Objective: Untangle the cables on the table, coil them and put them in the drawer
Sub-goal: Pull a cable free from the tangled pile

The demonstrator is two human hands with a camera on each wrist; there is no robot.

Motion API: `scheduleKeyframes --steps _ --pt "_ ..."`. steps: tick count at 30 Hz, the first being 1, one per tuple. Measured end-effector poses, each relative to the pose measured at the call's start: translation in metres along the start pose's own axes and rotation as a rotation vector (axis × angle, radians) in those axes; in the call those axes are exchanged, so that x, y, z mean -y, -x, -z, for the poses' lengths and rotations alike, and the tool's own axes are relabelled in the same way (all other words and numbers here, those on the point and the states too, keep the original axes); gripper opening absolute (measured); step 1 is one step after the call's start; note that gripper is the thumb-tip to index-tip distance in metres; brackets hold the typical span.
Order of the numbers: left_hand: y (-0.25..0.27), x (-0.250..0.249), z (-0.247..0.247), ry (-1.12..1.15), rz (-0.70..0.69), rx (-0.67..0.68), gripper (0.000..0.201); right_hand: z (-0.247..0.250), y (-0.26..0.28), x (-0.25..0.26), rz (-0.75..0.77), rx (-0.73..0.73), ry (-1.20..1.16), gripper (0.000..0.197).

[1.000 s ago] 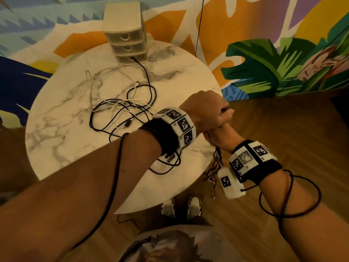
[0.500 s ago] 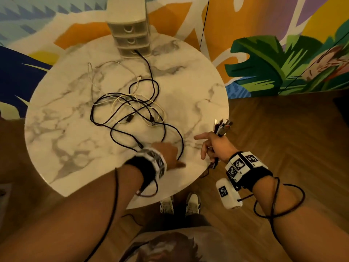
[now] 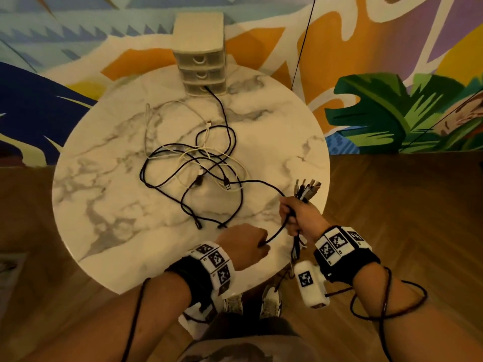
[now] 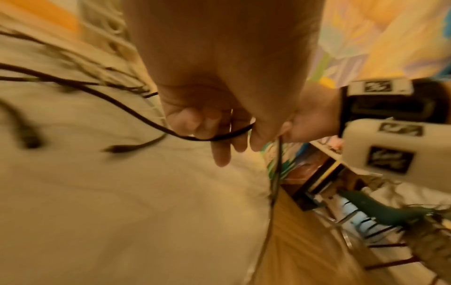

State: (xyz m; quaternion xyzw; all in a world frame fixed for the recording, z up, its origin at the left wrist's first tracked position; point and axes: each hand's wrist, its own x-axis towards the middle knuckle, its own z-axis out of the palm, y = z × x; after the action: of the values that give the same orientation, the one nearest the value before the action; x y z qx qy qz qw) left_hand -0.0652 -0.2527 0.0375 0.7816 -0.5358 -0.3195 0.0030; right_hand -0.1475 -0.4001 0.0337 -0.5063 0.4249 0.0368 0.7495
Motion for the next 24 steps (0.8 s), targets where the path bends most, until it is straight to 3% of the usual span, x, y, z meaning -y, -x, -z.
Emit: scheduleKeyframes --steps 5,9,13,16,19,22,24 --pt "0.007 0.071 -0.007 -0.005 0.169 0.005 0.034 0.006 0.005 0.008 0.155 -0.066 -0.042 0.045" --pt "0.013 0.104 -0.003 0.025 0.316 -0.022 0.037 0.01 0.016 0.028 0.34 -0.127 -0.157 0.044" --pt "0.018 0.132 0.016 -0.081 0.488 0.022 0.034 0.024 0.013 0.042 0.406 -0.246 -0.26 0.045" --pt "0.013 0.127 0.025 -0.119 0.412 0.101 0.034 0.018 0.01 0.041 0.446 -0.258 -0.196 0.046" --pt "0.01 0.102 0.028 -0.124 0.249 0.247 0.033 0.008 0.011 0.043 0.473 -0.226 -0.147 0.046" --pt "0.005 0.085 0.04 -0.146 0.158 0.146 0.026 0.003 0.01 0.049 0.474 -0.202 -0.124 0.047" --pt "0.004 0.086 0.043 -0.168 0.189 0.158 0.026 0.005 0.009 0.054 0.471 -0.214 -0.182 0.047"
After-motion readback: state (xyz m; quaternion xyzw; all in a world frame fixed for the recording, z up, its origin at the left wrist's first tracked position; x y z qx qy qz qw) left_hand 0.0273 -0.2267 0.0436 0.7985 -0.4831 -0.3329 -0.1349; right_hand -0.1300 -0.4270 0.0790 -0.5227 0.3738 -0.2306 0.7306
